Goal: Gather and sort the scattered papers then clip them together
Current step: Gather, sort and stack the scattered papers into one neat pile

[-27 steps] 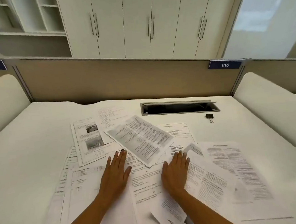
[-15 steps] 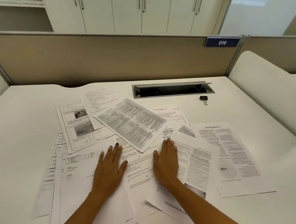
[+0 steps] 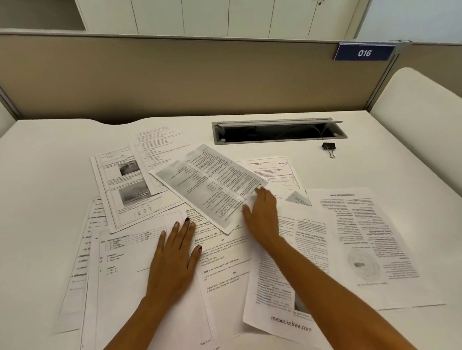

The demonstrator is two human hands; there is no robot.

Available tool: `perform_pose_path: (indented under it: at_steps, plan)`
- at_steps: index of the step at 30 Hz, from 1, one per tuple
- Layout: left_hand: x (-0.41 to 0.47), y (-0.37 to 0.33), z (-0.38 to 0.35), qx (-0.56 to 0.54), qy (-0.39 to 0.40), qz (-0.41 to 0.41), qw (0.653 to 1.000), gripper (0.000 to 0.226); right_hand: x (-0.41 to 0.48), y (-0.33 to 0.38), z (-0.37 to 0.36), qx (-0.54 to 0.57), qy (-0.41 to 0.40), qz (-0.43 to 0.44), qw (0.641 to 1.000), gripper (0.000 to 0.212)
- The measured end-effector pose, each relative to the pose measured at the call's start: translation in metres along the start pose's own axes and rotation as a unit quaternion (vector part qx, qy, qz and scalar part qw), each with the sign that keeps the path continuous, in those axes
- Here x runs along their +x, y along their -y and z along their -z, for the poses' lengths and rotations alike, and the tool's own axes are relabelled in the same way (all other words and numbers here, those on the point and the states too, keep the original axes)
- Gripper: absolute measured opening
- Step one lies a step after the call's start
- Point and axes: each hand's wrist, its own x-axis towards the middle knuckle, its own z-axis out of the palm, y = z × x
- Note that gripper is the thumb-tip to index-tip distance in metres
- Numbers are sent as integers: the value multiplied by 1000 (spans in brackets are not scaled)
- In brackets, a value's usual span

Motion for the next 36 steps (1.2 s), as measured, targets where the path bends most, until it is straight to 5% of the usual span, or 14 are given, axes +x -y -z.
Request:
perform_pose_path:
  at_steps: [13,18,22,26,31,36]
  plan:
    - [0,-1,4,-22,-1,9,1000,56,97,14,19,-161,128,-156,966,94]
    - [-1,-2,5,-28,-2,13,1000,55,100,15,15,-107,143,-156,972,66]
    - [-3,-3,7,-49,-7,12,999,56,81,27,26,98,35,-66,992,28]
    - [1,-11,14,-144,-42,65,986,67,49,53,52,182,-94,73,976,29]
    - [30,-41,69,-255,-167,67,950,77,17,72,100,112,-125,300,939,45]
    - [61,-61,137,-196,-274,-9,941,76,-4,98,145,-8,-109,455,884,53]
